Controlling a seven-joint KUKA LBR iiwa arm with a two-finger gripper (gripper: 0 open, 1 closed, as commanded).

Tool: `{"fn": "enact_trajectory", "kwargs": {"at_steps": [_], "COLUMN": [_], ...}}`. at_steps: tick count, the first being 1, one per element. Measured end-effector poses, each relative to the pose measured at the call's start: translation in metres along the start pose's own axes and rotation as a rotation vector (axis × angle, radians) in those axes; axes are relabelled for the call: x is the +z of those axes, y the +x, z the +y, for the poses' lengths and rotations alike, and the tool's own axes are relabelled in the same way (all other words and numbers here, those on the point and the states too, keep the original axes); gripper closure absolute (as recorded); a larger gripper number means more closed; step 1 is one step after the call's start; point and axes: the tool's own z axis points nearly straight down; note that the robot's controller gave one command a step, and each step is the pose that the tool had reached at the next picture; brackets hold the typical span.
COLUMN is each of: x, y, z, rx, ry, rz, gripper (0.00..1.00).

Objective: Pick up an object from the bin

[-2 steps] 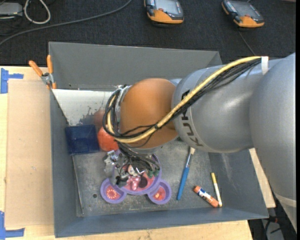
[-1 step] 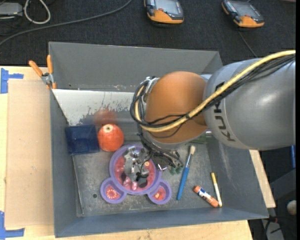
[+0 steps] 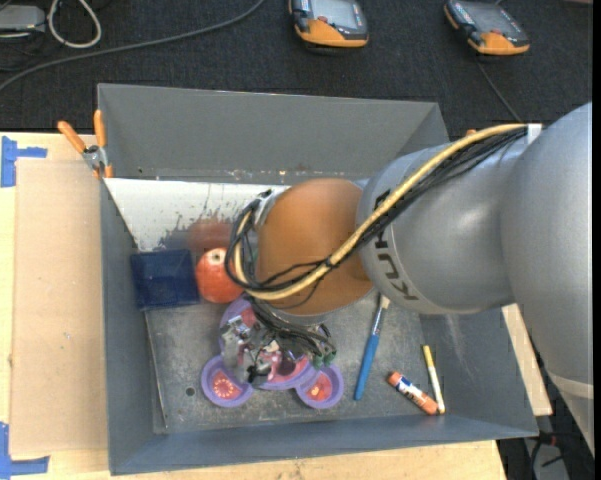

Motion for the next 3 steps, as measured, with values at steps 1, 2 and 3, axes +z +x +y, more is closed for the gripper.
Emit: {"fn": "enact_trajectory", "kwargs": {"at_steps": [1, 2, 3], "x": [-0.050, -0.009, -0.024], "y": [-0.025, 0.004, 0.023], "z": [-0.017, -0.020, -0.074], "rx": [0.034, 0.016, 0.067], "ry": [0.002, 0.000, -0.001], "rz": [0.002, 0.001, -0.003], "gripper": [1.00, 1.00, 1.00]}}
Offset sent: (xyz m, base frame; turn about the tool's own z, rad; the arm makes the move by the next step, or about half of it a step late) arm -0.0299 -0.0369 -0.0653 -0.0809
